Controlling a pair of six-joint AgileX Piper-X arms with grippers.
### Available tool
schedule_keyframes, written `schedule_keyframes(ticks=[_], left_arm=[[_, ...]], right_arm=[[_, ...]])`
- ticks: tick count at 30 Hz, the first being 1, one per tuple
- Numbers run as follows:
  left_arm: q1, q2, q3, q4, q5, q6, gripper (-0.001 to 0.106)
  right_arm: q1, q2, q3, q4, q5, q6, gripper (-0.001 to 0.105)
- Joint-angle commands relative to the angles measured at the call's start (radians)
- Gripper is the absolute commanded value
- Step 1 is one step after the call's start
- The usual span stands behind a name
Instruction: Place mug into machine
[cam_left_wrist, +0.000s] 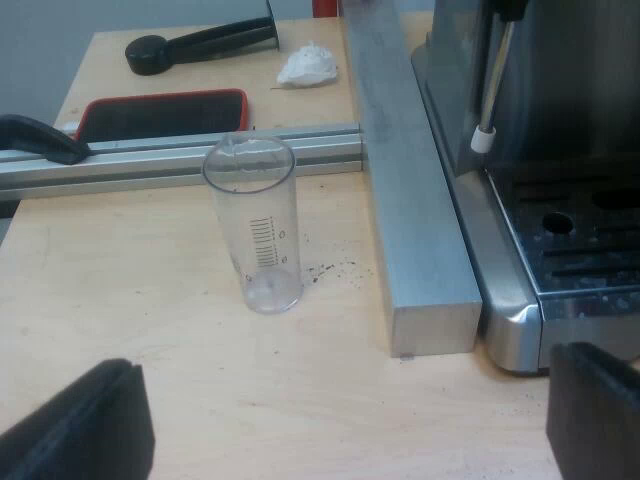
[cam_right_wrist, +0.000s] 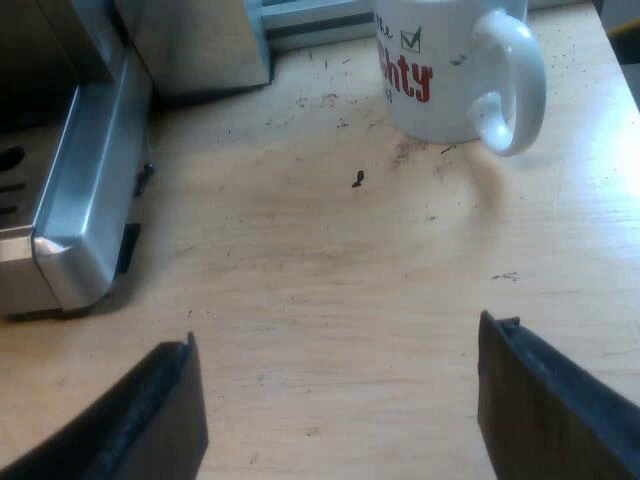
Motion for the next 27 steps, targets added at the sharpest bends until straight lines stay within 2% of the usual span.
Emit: schedule_keyframes(ticks=[1,10,13,14,16,19,21,24,27], left_arm=[[-0.002,-0.138,0.000,-0.016,0.004,-0.003,0.081],[-0.002,-0.138,0.000,-0.016,0.014,-0.003,0.081],[-0.002,-0.138,0.000,-0.016,0.020,-0.003,0.081],[-0.002,-0.129,-0.002,-0.012,0.090,-0.003,0.081],[-0.005,-0.108,-0.011,-0.010,0.140,-0.009,0.084],[-0.009,-0.069,-0.031,-0.014,0.174,-0.014,0.091],[-0.024,-0.043,-0.042,-0.020,0.195,-0.023,0.091],[-0.074,-0.006,-0.057,-0.023,0.225,-0.026,0.091],[-0.134,0.027,-0.070,-0.023,0.239,-0.026,0.091]], right_arm=[[0.002,-0.043,-0.009,-0.003,-0.001,-0.003,0.061],[0.002,-0.043,-0.009,-0.003,-0.001,-0.003,0.061],[0.002,-0.043,-0.009,-0.008,-0.001,0.039,0.061],[0.002,-0.043,-0.011,-0.007,0.004,0.038,0.061],[0.002,-0.038,-0.025,0.015,0.045,0.039,0.061],[0.002,-0.007,-0.072,0.069,0.050,0.039,0.061],[0.014,0.016,-0.102,0.082,0.050,0.039,0.061],[0.048,0.063,-0.151,0.112,0.053,0.003,0.061],[0.087,0.119,-0.219,0.154,0.069,-0.036,0.067]])
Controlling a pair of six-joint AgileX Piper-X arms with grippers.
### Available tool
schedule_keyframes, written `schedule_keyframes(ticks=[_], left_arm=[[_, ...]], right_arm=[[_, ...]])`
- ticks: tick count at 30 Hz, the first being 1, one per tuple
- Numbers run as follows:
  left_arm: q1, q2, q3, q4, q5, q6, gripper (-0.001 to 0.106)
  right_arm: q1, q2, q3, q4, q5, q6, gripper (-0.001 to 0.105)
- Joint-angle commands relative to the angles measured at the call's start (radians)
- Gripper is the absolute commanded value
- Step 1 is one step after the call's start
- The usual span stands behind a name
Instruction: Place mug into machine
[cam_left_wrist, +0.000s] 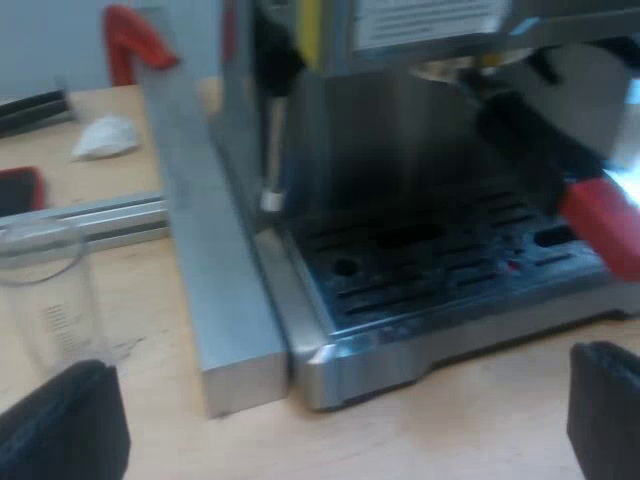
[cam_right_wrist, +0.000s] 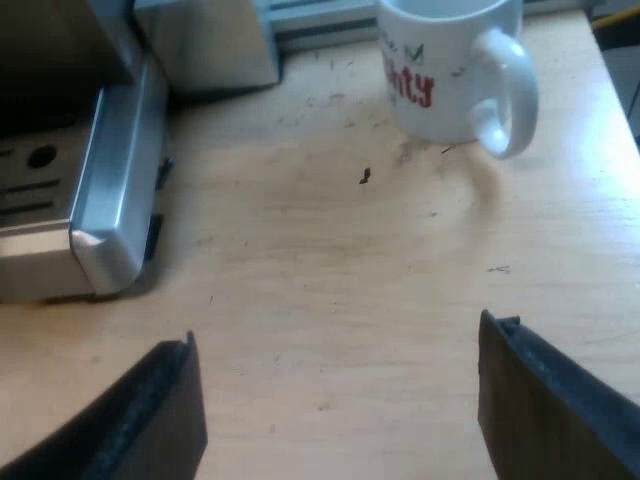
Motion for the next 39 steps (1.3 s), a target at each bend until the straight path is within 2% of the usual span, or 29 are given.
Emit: schedule_keyframes(ticks=[1,4,7,10,11,12,14,18,20,23,26,34,37,39], left_arm=[[-0.054,0.028,-0.019,-0.018,0.030,-0.012,0.091],[-0.130,0.050,-0.025,-0.047,0.065,-0.012,0.091],[-0.202,0.066,-0.025,-0.078,0.102,-0.012,0.091],[-0.237,0.076,-0.025,-0.087,0.118,-0.012,0.091],[-0.298,0.097,-0.025,-0.090,0.156,-0.012,0.091],[-0.313,0.101,-0.025,-0.090,0.162,-0.012,0.091],[-0.358,0.117,-0.025,-0.101,0.187,-0.009,0.091],[-0.387,0.130,-0.025,-0.117,0.206,-0.006,0.091],[-0.494,0.162,-0.004,-0.186,0.234,0.006,0.091],[-0.542,0.181,0.020,-0.223,0.252,0.006,0.091],[-0.602,0.213,0.071,-0.312,0.256,0.006,0.091],[-0.642,0.276,0.179,-0.512,0.256,0.006,0.091],[-0.642,0.288,0.194,-0.537,0.256,0.006,0.091],[-0.642,0.337,0.236,-0.596,0.256,0.006,0.091]], right_arm=[[0.030,0.038,-0.064,0.036,0.006,-0.049,0.071],[0.060,0.089,-0.123,0.068,0.023,-0.054,0.076],[0.071,0.127,-0.166,0.098,0.047,-0.064,0.076],[0.071,0.157,-0.198,0.117,0.049,-0.069,0.076],[0.071,0.177,-0.224,0.136,0.049,-0.069,0.076],[0.071,0.182,-0.231,0.141,0.049,-0.069,0.076],[0.071,0.193,-0.241,0.151,0.065,-0.069,0.076],[0.071,0.203,-0.245,0.173,0.097,-0.069,0.076],[0.071,0.206,-0.245,0.202,0.112,-0.067,0.076],[0.071,0.206,-0.245,0.211,0.156,-0.065,0.076],[0.071,0.206,-0.245,0.208,0.182,-0.065,0.076],[0.071,0.206,-0.245,0.203,0.183,-0.061,0.076],[0.071,0.206,-0.245,0.203,0.186,-0.061,0.076],[0.071,0.206,-0.245,0.203,0.191,-0.061,0.076]])
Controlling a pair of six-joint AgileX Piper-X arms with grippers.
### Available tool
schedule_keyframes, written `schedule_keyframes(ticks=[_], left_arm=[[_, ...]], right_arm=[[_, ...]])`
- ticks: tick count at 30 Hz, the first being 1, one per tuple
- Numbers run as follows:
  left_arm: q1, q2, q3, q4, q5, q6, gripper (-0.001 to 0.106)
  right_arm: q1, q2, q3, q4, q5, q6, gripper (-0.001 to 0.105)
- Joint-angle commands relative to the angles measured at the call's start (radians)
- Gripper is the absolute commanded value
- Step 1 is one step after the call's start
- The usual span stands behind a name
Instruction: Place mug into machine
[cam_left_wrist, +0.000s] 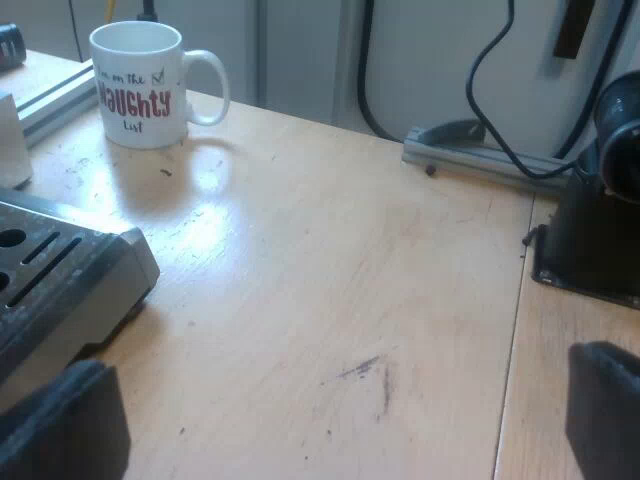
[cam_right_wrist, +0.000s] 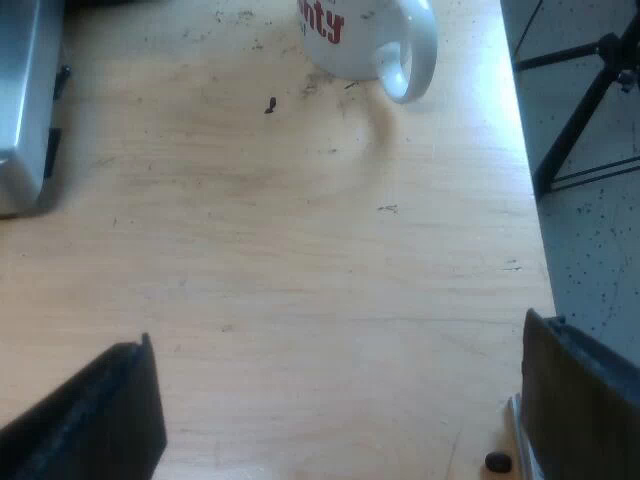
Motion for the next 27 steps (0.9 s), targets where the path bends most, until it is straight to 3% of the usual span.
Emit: schedule_keyframes(ticks=[1,4,5,12,15,20,22,27], left_arm=[[-0.004,0.041,0.028,-0.064,0.006,-0.001,0.091],[-0.004,0.068,0.038,-0.064,0.006,-0.003,0.091],[-0.004,0.080,0.041,-0.064,0.006,-0.003,0.091],[-0.004,0.138,0.043,-0.086,0.006,-0.003,0.091],[-0.004,0.138,0.043,-0.086,0.006,-0.003,0.091],[-0.004,0.138,0.043,-0.086,0.002,-0.003,0.091],[-0.004,0.138,0.043,-0.086,0.002,-0.003,0.091],[-0.004,0.138,0.043,-0.086,0.002,-0.003,0.091]], right_arm=[[0.000,-0.002,-0.012,-0.003,0.009,-0.006,0.076],[0.000,-0.002,-0.012,-0.005,0.011,-0.006,0.076],[0.000,-0.002,0.024,-0.024,0.108,-0.008,0.076],[0.000,0.003,0.177,-0.218,0.094,-0.008,0.076],[0.000,0.006,0.277,-0.396,0.093,-0.008,0.076],[0.000,0.006,0.334,-0.494,0.088,-0.008,0.076],[-0.003,0.008,0.434,-0.669,0.089,-0.006,0.076],[-0.037,0.015,0.535,-0.826,0.089,-0.006,0.075]])
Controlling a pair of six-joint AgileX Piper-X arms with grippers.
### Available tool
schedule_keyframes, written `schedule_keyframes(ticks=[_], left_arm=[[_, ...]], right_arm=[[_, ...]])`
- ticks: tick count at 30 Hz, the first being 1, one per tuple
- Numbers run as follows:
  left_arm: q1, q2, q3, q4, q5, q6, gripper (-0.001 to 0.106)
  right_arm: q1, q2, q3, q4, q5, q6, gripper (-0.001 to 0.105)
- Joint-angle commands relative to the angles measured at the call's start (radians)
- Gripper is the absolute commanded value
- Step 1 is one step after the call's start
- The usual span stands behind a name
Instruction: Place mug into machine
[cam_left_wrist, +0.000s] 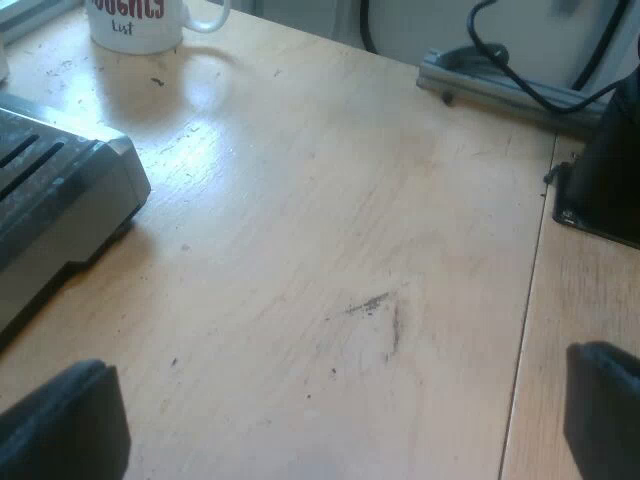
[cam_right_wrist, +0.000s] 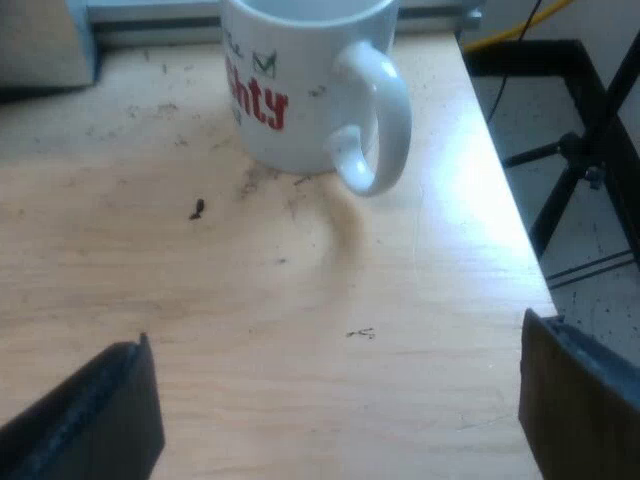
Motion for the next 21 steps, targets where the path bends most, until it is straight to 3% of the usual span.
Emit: schedule_keyframes(ticks=[1,7,11,13,21], left_arm=[[-0.004,-0.002,-0.003,-0.010,0.002,-0.003,0.091],[-0.004,-0.002,-0.003,-0.010,0.002,-0.003,0.091],[-0.004,-0.002,-0.003,-0.010,0.002,-0.005,0.091],[-0.004,-0.002,-0.003,-0.010,0.002,-0.008,0.091],[-0.004,-0.002,-0.003,-0.010,0.002,-0.022,0.091]], right_arm=[[-0.034,0.013,0.062,-0.162,-0.007,-0.006,0.075],[-0.121,0.099,0.138,-0.326,-0.067,0.018,0.071],[-0.209,0.206,0.148,-0.455,-0.161,0.018,0.071],[-0.252,0.289,0.148,-0.534,-0.220,0.014,0.071],[-0.312,0.602,0.148,-0.858,-0.291,-0.003,0.071]])
